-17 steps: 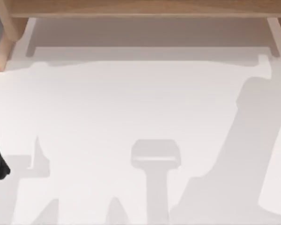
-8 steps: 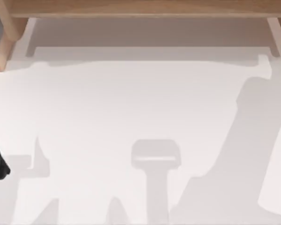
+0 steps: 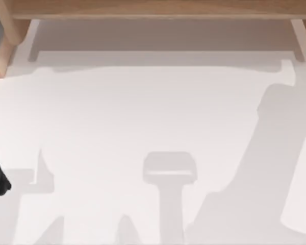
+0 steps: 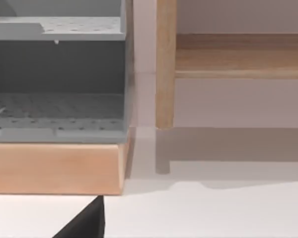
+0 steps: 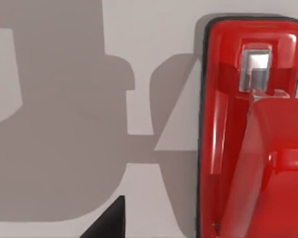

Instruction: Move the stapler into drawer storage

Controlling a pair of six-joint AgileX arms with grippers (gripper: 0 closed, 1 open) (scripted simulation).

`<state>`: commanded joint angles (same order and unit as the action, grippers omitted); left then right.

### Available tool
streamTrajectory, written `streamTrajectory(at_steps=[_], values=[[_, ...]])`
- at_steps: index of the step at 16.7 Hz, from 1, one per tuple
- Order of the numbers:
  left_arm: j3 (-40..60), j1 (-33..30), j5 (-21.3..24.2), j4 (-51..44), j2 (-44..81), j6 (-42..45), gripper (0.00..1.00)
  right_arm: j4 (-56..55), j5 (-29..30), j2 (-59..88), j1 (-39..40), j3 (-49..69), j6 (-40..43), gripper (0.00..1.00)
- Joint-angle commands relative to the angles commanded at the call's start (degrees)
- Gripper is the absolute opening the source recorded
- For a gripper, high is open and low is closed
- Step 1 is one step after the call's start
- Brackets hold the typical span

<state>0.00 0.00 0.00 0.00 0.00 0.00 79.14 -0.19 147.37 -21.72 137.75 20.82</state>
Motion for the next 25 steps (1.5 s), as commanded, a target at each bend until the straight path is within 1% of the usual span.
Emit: streamTrajectory(at_steps=[8, 11, 13, 15, 18, 21, 25], values=[[0.00, 0.00, 0.00, 0.00, 0.00, 0.00, 1.00, -0.24, -0.14, -0.52, -0.09, -0.19, 0.38, 1.00], [0.00, 0.00, 0.00, 0.00, 0.00, 0.00, 1.00, -3.26, -1.13, -4.72, 0.08, -2.12, 3.77, 1.00], [0.00, 0.00, 0.00, 0.00, 0.00, 0.00, 1.00, -8.14, -2.10, -8.93, -0.59, -4.58, 7.70, 1.00], [0.00, 0.00, 0.00, 0.00, 0.00, 0.00, 1.00, -15.22, -3.13, -13.24, -2.30, -8.02, 12.47, 1.00], [0.00, 0.00, 0.00, 0.00, 0.00, 0.00, 1.00, -30.39, -4.68, -18.56, -7.24, -15.74, 21.15, 1.00], [0.00, 0.00, 0.00, 0.00, 0.00, 0.00, 1.00, -49.77, -6.49, -22.04, -13.89, -26.30, 31.05, 1.00], [0.00, 0.00, 0.00, 0.00, 0.00, 0.00, 1.00, -79.85, -9.93, -24.23, -23.18, -44.00, 44.52, 1.00]])
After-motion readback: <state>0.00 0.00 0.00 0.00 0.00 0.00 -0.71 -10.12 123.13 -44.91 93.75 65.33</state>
